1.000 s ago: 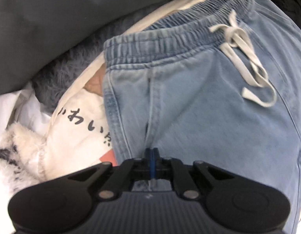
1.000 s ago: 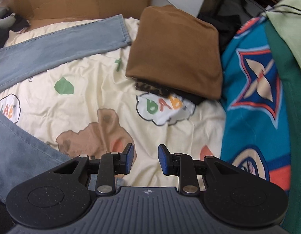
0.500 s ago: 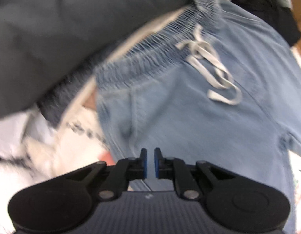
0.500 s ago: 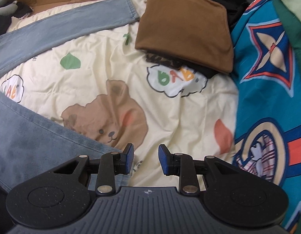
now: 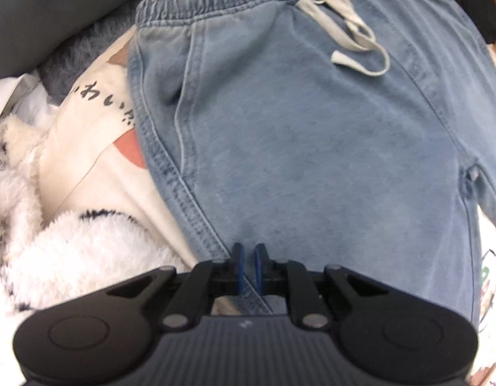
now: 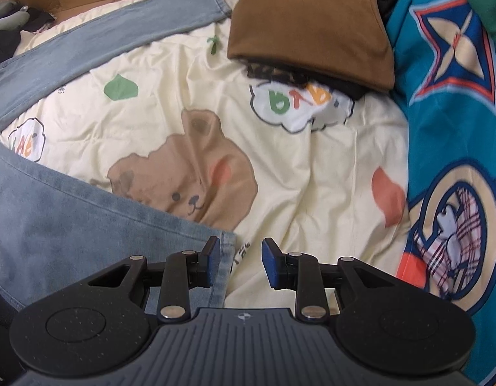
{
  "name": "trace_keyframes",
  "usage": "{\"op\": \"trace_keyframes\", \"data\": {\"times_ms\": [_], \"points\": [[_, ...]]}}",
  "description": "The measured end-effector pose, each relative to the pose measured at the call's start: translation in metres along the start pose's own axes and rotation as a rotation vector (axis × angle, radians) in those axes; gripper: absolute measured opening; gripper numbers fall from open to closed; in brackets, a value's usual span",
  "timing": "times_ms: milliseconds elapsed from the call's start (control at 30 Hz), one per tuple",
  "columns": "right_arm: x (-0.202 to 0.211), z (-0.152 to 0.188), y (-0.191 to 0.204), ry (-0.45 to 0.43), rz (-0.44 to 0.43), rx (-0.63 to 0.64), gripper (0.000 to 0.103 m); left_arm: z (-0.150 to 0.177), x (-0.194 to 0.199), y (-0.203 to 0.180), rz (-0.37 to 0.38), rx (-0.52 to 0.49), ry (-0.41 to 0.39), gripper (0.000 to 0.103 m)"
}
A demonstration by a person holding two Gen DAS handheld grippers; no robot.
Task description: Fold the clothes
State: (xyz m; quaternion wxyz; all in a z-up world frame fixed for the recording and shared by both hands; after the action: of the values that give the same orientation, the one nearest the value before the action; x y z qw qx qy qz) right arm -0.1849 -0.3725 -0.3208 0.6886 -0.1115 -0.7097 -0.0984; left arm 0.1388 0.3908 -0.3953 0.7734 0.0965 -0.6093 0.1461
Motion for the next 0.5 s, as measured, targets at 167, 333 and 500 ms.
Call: {"op": "trace_keyframes", "data": {"times_ms": [167,333,500], "points": [[-0.005,0.004,0.000,0.006,0.000,0.019,0.035,-0.002,-0.004,0.002,-0.036,0.016,-0.011,0.003],[-0.006,0.003,-0.005,-0.005,0.007,0.043,0.035,0.002,-0.002,-0.007,-0.079,0.002,-0.028,0.003],[-0.011,0.000,-0.015,-0.014,0.011,0.079,0.035,0.014,0.018,-0.012,-0.085,0.000,-0.060,0.025]]}}
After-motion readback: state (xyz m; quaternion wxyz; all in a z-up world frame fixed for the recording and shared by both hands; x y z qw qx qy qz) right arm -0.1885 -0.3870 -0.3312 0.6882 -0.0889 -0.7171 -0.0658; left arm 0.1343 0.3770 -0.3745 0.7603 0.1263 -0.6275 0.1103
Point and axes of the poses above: each gripper's, at about its wrist camera, not at the fingertips, and x roughly against the way its jaws point, y to its left, z to its underside, the point moved 3 cm from there along -x, roughly the way its jaws point, and after that the axes turned 15 degrees about y, right-handed, at the moved point
